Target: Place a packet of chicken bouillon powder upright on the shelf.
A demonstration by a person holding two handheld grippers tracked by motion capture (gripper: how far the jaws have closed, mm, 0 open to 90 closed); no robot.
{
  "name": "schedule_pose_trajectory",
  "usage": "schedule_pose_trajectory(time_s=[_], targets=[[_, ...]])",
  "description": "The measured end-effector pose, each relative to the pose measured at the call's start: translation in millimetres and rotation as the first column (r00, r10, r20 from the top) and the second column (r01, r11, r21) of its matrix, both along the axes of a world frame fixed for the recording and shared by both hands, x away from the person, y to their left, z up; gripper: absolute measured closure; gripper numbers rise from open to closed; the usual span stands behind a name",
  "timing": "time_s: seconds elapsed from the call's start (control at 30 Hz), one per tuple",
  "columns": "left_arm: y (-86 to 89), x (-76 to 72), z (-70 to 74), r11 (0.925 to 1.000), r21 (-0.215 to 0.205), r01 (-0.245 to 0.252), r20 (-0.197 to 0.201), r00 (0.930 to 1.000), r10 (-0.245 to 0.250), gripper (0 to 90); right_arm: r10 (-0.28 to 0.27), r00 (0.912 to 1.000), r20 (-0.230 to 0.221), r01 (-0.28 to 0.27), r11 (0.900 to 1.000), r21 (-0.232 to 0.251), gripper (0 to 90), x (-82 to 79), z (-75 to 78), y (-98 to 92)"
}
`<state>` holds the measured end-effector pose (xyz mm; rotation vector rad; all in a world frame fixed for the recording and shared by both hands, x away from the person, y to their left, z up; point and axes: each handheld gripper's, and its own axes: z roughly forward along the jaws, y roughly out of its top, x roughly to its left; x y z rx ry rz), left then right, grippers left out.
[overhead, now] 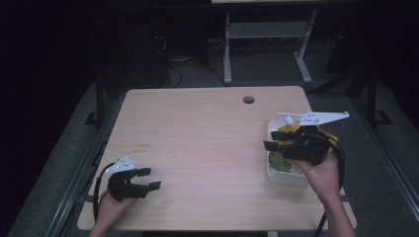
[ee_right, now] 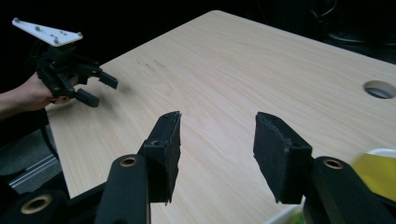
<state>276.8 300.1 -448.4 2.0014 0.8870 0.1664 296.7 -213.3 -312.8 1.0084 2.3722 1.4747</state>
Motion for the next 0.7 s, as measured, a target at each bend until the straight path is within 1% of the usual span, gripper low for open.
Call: schedule_pose_trajectory(time_s=[0.17,0.3,0.63,0.7], targets=[[0.4,0.1,-0.1,1.0000,0.004,0.002,0.000,1.0000,-0.002,25.3,0.033,0.9992,-0.022,-0.033,0.999,-0.012,49.5,0.5,-6.6,17.2],[0.5,-0.1,0.0,1.0000,0.006,0.003,0.002,1.0000,-0.003,25.3,0.049,0.9980,-0.040,-0.049,0.999,-0.007,48.6,2.4,-13.3,28.6],[1.7,0.0,0.6,0.9999,0.012,0.007,0.006,1.0000,-0.007,25.3,0.077,0.9945,-0.072,-0.078,0.997,-0.017,46.8,4.9,-27.8,50.7],[1.6,-0.1,0.7,0.9999,0.011,0.006,0.007,1.0000,-0.006,25.3,0.083,0.9939,-0.072,-0.085,0.996,-0.020,46.6,4.8,-30.1,55.0]])
